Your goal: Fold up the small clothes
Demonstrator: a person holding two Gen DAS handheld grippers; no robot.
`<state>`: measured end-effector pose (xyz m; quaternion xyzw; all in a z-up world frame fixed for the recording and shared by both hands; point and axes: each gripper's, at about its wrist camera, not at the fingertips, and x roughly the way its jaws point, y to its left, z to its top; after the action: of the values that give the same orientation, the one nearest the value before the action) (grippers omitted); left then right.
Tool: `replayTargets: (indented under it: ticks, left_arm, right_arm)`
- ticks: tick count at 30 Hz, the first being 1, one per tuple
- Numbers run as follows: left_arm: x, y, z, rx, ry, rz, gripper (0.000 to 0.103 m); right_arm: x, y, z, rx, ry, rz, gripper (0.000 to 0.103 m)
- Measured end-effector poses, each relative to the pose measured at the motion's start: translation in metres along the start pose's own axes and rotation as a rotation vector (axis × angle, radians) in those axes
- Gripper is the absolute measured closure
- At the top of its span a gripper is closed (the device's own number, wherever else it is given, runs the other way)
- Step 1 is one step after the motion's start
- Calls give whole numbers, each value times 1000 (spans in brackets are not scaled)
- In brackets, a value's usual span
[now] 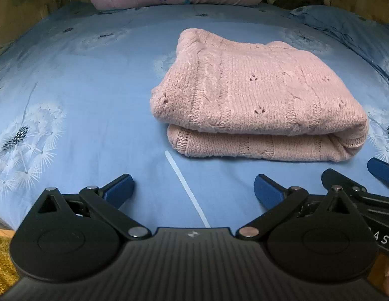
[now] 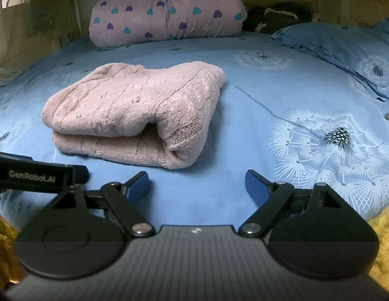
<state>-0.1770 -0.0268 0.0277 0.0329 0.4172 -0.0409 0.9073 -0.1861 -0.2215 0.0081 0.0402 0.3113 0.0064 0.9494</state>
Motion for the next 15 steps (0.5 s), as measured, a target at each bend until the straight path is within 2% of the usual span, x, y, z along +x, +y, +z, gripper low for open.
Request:
replayTargets:
  ticks: [15]
  left_arm:
    - [0, 0, -1, 8, -12, 5, 0]
  right_arm:
    - [1, 0, -1, 2, -2, 0, 17]
